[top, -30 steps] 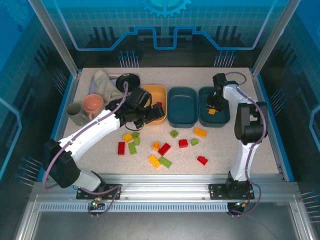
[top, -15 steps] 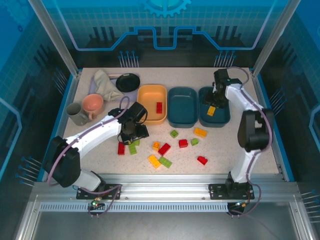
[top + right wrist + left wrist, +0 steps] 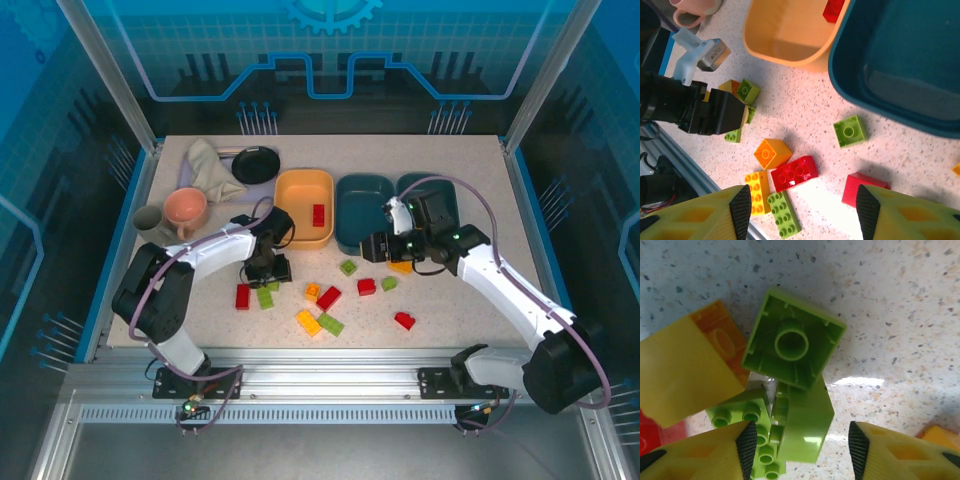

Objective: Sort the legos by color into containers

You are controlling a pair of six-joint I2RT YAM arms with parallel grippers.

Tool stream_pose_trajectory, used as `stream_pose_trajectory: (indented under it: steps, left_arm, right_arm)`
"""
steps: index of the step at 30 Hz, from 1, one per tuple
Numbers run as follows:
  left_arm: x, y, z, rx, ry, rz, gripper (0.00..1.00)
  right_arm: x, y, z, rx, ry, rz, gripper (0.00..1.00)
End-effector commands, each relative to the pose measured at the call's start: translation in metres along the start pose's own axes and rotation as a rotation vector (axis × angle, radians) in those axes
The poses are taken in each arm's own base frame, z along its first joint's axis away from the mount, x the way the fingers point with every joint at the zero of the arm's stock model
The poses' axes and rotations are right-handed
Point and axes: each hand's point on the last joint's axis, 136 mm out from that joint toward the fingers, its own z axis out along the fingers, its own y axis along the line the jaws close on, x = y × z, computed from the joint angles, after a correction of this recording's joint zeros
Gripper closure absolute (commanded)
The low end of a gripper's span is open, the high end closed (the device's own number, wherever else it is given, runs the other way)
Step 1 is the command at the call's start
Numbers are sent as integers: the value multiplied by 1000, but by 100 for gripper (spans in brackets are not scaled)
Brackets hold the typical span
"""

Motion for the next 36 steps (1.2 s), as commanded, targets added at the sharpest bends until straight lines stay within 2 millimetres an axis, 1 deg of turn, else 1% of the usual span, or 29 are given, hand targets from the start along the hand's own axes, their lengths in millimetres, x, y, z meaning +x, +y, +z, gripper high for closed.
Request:
stream_pose_trajectory:
  steps: [1, 4, 7, 9, 12, 15, 17, 19, 20, 22, 24, 27, 28, 29, 30, 33, 36]
  left_arm:
    - [-9, -6, -1, 5, -10, 39, 48]
    - [-12, -6, 4, -7, -8, 55, 52]
    - [-12, -5, 9, -19, 1, 59, 59]
    - [-12, -5, 11, -21, 2, 59, 66]
    - [-12, -5, 9, -23, -6, 59, 72]
    - [-11, -7, 0, -28, -28, 66, 76]
    - [-9, -13, -15, -17, -49, 65, 77]
    - [-8, -28, -38, 29, -74, 64, 77]
    - [-8, -41, -52, 66, -86, 68, 77]
    - [-10, -69, -76, 136, -106, 84, 77]
    - [-19, -104, -95, 208, -129, 111, 77]
    - [-40, -150, -101, 267, -146, 141, 77]
    - [-47, -162, -101, 285, -152, 147, 77]
    - [-57, -174, -98, 296, -154, 149, 77]
    - [-67, -189, -100, 314, -169, 161, 77]
    - [-93, -222, -97, 344, -202, 191, 77]
    - [-113, -246, -84, 355, -212, 214, 77]
  right_arm:
    - [1, 17, -7, -64, -20, -7, 40]
    - [2, 18, -8, -65, -17, -5, 40]
    - [3, 16, -8, -57, -16, -1, 40]
    - [3, 15, -7, -54, -13, 3, 40]
    - [3, 14, -6, -51, -13, 7, 41]
    - [-1, 16, -8, -52, -22, 2, 41]
    - [-6, 18, -13, -46, -40, -14, 41]
    - [-12, 18, -21, -24, -70, -28, 41]
    - [-16, 16, -26, -3, -88, -29, 41]
    - [-21, 11, -32, 30, -123, -19, 41]
    - [-25, 0, -39, 83, -162, 0, 41]
    - [-27, -18, -47, 159, -192, 47, 41]
    - [-28, -21, -49, 171, -200, 58, 41]
    - [-29, -24, -52, 180, -209, 70, 41]
    - [-30, -26, -55, 193, -217, 78, 41]
    - [-27, -36, -62, 247, -206, 108, 41]
    - [-20, -44, -66, 281, -194, 140, 41]
